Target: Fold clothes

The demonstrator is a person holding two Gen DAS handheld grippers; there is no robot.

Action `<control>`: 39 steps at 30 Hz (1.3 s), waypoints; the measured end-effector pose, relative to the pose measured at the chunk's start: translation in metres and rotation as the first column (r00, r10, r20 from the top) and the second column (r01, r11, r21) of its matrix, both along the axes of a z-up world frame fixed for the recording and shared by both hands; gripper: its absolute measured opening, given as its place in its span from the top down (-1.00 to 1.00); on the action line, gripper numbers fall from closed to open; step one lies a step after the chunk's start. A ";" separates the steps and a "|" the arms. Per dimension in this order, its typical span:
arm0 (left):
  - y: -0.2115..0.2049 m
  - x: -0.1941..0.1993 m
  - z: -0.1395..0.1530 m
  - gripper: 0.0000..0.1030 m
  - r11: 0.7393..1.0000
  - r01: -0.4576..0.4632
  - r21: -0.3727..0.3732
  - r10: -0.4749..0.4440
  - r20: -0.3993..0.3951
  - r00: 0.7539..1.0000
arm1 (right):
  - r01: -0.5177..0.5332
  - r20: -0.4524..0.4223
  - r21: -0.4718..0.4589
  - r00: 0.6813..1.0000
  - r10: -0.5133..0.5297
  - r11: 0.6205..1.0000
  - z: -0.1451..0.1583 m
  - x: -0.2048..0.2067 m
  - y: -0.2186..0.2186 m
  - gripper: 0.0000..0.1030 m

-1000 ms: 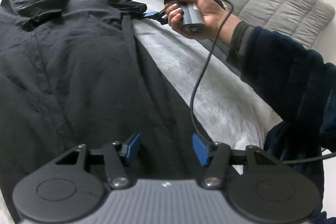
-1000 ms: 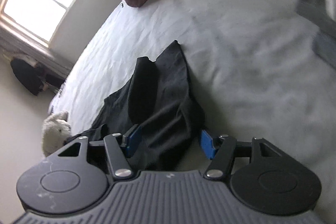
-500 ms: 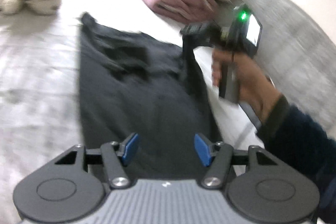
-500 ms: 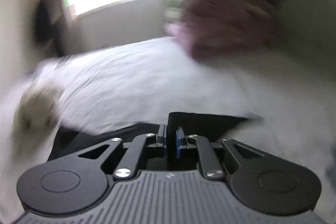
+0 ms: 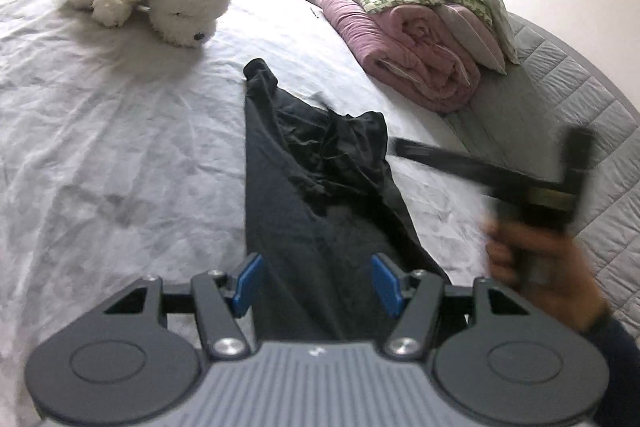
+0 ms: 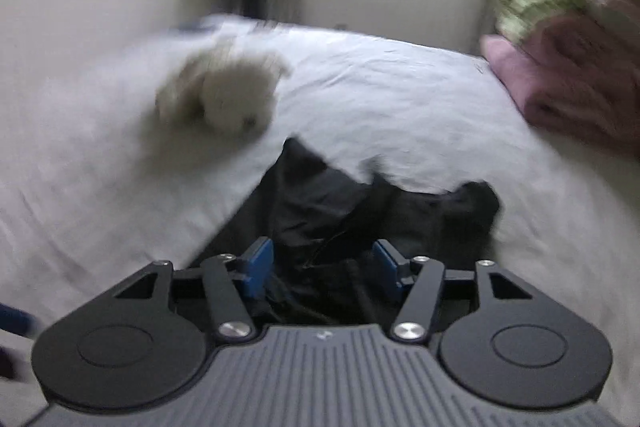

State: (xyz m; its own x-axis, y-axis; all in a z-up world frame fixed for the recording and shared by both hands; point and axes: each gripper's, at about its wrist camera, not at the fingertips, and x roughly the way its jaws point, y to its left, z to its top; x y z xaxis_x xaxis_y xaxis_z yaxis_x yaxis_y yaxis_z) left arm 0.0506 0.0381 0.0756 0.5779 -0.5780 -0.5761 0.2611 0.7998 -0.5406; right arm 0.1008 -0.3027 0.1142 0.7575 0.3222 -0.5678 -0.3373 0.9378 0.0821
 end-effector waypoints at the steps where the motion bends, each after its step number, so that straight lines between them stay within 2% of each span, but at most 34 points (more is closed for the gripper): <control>1: -0.001 0.002 -0.001 -0.19 1.000 -0.002 0.004 0.002 0.005 1.000 | 0.039 -0.034 0.073 0.999 -0.037 0.997 0.009 -0.011 -0.018 -0.16; 3: -0.006 0.009 -0.002 -0.19 1.000 -0.008 0.021 0.008 0.017 1.000 | 0.126 -0.128 0.187 0.986 -0.103 0.974 0.019 -0.039 -0.053 -0.16; 4: -0.009 0.014 -0.002 -0.20 0.999 -0.013 0.030 0.012 0.024 1.000 | 0.146 -0.162 0.203 0.980 -0.114 0.968 0.021 -0.053 -0.063 -0.16; 6: -0.015 0.024 -0.003 -0.20 0.999 -0.023 0.043 0.021 0.034 0.999 | 0.136 -0.202 0.220 0.975 -0.091 0.966 0.021 -0.086 -0.073 -0.16; 9: -0.031 0.055 0.001 -0.20 0.999 -0.027 0.022 0.027 0.029 0.999 | 0.067 -0.226 0.262 0.974 -0.007 0.963 0.009 -0.124 -0.072 -0.16; 14: -0.082 0.129 0.006 -0.28 0.995 -0.028 0.094 0.023 0.051 0.998 | 0.033 -0.246 0.143 0.969 0.003 0.989 -0.016 -0.134 -0.048 -0.16; 19: -0.125 0.198 -0.008 -0.29 0.984 -0.047 0.172 0.043 0.030 0.999 | -0.059 -0.246 0.026 0.967 0.064 0.998 -0.018 -0.152 -0.043 -0.16; 24: -0.150 0.230 -0.021 -0.29 0.965 -0.067 0.255 0.067 0.008 0.998 | -0.096 -0.279 0.000 0.956 0.093 0.995 -0.028 -0.158 -0.046 -0.13; 30: -0.161 0.239 -0.031 -0.28 0.964 -0.054 0.261 0.059 -0.011 0.998 | -0.130 -0.292 -0.012 0.949 0.121 0.991 -0.031 -0.160 -0.042 -0.13; 33: -0.169 0.238 -0.033 -0.15 0.958 -0.053 0.280 0.054 0.004 0.999 | -0.131 -0.292 -0.042 0.950 0.113 0.990 -0.033 -0.160 -0.040 -0.13; 34: -0.171 0.237 -0.032 0.06 0.958 -0.055 0.282 0.054 0.011 0.998 | -0.128 -0.291 -0.046 0.951 0.109 0.991 -0.034 -0.160 -0.040 -0.13; 35: -0.173 0.237 -0.032 0.36 0.957 -0.053 0.284 0.050 0.018 0.999 | -0.126 -0.289 -0.051 0.951 0.106 0.991 -0.034 -0.160 -0.040 -0.13; 37: -0.177 0.237 -0.033 0.77 0.947 -0.051 0.316 0.045 0.026 0.999 | -0.124 -0.292 -0.053 0.951 0.103 0.991 -0.035 -0.159 -0.040 -0.13; 39: -0.177 0.236 -0.031 0.87 0.943 -0.055 0.329 0.043 0.043 0.998 | -0.127 -0.297 -0.059 0.949 0.104 0.990 -0.037 -0.158 -0.039 -0.13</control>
